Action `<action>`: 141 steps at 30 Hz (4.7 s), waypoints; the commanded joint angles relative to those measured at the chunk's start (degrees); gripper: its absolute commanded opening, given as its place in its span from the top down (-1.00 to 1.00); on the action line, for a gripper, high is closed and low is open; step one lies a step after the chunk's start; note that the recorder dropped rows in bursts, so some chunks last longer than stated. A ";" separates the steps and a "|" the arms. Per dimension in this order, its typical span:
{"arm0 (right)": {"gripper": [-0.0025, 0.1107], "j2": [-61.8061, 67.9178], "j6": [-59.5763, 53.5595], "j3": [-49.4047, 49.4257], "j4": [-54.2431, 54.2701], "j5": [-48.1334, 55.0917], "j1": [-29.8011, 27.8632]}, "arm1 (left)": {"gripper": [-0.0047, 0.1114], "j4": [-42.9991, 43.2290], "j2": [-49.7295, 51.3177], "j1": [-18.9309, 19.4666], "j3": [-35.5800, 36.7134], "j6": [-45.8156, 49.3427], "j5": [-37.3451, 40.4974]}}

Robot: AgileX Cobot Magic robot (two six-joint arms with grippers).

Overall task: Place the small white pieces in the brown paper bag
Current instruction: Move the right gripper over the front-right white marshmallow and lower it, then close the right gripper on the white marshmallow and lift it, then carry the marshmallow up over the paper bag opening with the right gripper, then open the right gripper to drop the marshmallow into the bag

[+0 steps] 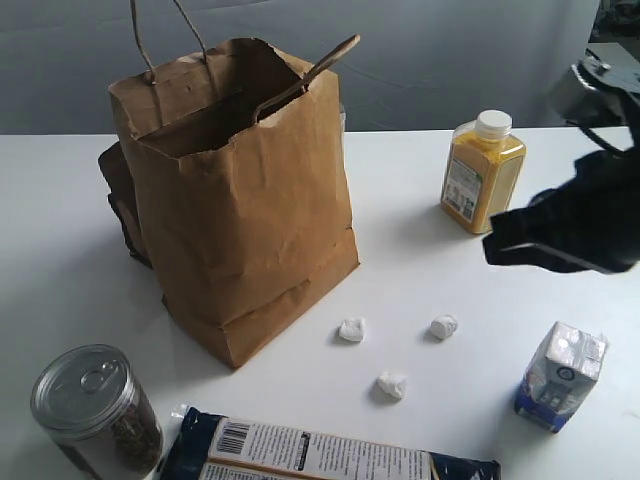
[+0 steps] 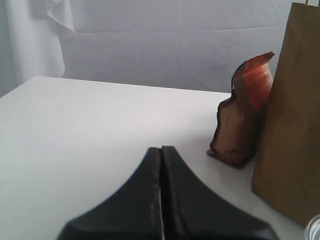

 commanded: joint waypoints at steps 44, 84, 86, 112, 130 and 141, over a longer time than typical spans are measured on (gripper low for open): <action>0.23 46.30 25.82 -21.00 -25.39 1.94 5.68 | 0.92 -0.45 -0.20 -0.38 0.20 -0.22 -0.34; 0.96 12.61 25.66 -22.48 -13.82 -13.51 39.02 | 0.92 -0.45 -0.20 -0.38 0.20 -0.22 -0.34; 0.96 14.43 25.94 -26.56 -14.12 -14.84 39.02 | 0.92 -0.45 -0.20 -0.38 0.20 -0.22 -0.34; 0.24 33.18 53.83 -50.91 -44.85 -8.78 33.53 | 0.92 -0.45 -0.20 -0.38 0.20 -0.22 -0.34; -0.36 33.18 54.10 -50.91 -46.08 -7.24 33.53 | 0.92 -0.45 -0.20 -0.38 0.20 -0.22 -0.34; 0.53 24.79 45.23 -49.91 -41.51 -0.32 39.19 | 0.92 -0.45 -0.20 -0.38 0.20 -0.22 -0.34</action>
